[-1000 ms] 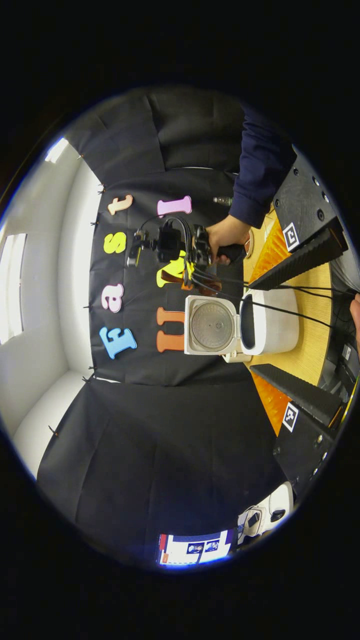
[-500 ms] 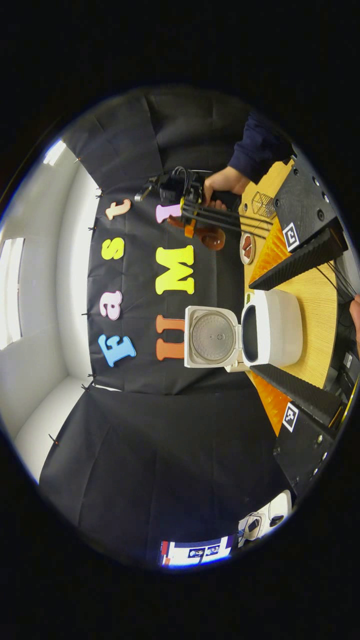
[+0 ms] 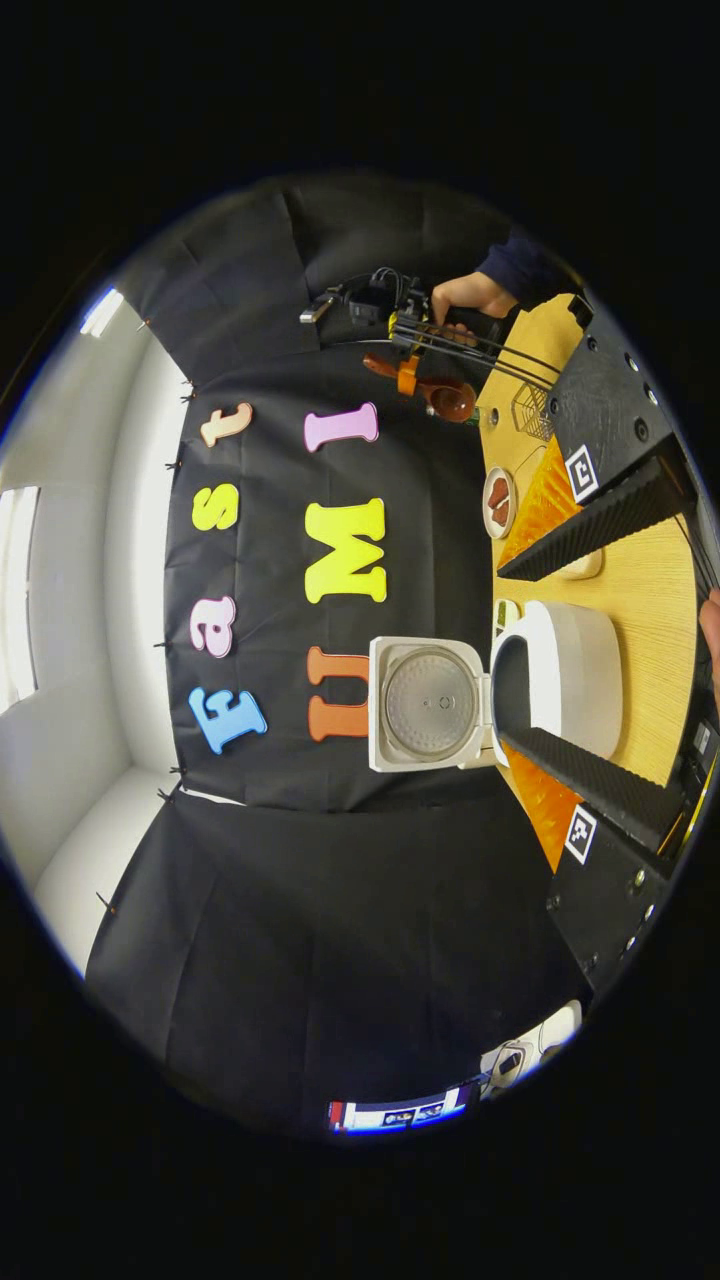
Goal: Close the left gripper, press the button to open the rice cooker; take a wooden spoon from the chopstick holder with the right hand, scoop a spoonful of rice and pour it into the rice cooker, then put the wooden spoon back into the chopstick holder.
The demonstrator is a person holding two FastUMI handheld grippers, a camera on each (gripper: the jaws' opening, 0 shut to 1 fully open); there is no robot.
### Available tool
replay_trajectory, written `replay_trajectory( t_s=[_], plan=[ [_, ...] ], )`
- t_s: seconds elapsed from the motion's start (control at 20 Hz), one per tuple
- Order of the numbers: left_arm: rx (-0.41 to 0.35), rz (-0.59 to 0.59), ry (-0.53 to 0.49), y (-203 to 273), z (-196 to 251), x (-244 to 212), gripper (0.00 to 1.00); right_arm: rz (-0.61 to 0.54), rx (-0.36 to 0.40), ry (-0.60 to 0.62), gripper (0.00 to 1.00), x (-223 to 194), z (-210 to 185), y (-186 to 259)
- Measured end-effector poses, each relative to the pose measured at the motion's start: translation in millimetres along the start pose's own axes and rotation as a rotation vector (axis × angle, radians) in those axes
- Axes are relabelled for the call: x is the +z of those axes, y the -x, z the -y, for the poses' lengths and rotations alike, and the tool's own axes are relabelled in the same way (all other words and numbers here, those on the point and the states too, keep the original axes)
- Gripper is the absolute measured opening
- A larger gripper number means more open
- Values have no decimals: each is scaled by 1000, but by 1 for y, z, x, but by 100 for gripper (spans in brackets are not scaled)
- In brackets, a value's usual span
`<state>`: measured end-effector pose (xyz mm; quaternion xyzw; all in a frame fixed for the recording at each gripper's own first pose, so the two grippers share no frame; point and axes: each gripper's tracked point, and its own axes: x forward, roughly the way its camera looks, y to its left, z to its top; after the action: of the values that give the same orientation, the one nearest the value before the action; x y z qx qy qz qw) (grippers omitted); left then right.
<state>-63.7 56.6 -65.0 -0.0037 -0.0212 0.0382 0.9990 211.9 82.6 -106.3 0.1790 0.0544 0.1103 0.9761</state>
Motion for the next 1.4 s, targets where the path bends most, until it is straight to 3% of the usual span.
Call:
replay_trajectory(
  t_s=[0.4, 0.55, 0.65, 0.75, 0.8, 0.85, 0.9, 1.1, 1.2, 1.25, 1.3, 1.4],
  plan=[
    [1, -32, 16, -48, 7, -7, 97, -149, -37, -35, 16, -80, 49, -6],
    [13, -39, 27, -68, -3, -3, 97, -200, -15, -53, 16, -109, 56, -6],
    [35, -36, 31, -83, -15, 3, 98, -176, -68, -26, 19, -108, 70, -5],
    [42, -41, 46, -95, -23, 7, 98, -92, -177, 39, 62, -87, 95, 0],
    [41, -45, 51, -102, -27, 7, 97, -56, -210, 72, 76, -75, 101, 6],
    [38, -46, 53, -108, -30, 9, 96, -23, -222, 91, 80, -65, 100, 19],
    [35, -45, 53, -116, -33, 12, 95, -4, -214, 100, 92, -57, 96, 29],
    [30, -61, 53, -148, -45, 23, 95, 37, -176, 156, 97, -47, 77, 65],
    [39, -63, 38, -167, -54, 33, 94, 47, -164, 219, 93, -48, 69, 80],
    [41, -62, 34, -176, -57, 40, 94, 47, -149, 239, 100, -48, 62, 88],
    [44, -59, 34, -185, -61, 48, 95, 43, -136, 247, 94, -51, 54, 91],
    [41, -52, 48, -203, -68, 62, 95, 29, -91, 248, 99, -59, 41, 102]
  ],
)
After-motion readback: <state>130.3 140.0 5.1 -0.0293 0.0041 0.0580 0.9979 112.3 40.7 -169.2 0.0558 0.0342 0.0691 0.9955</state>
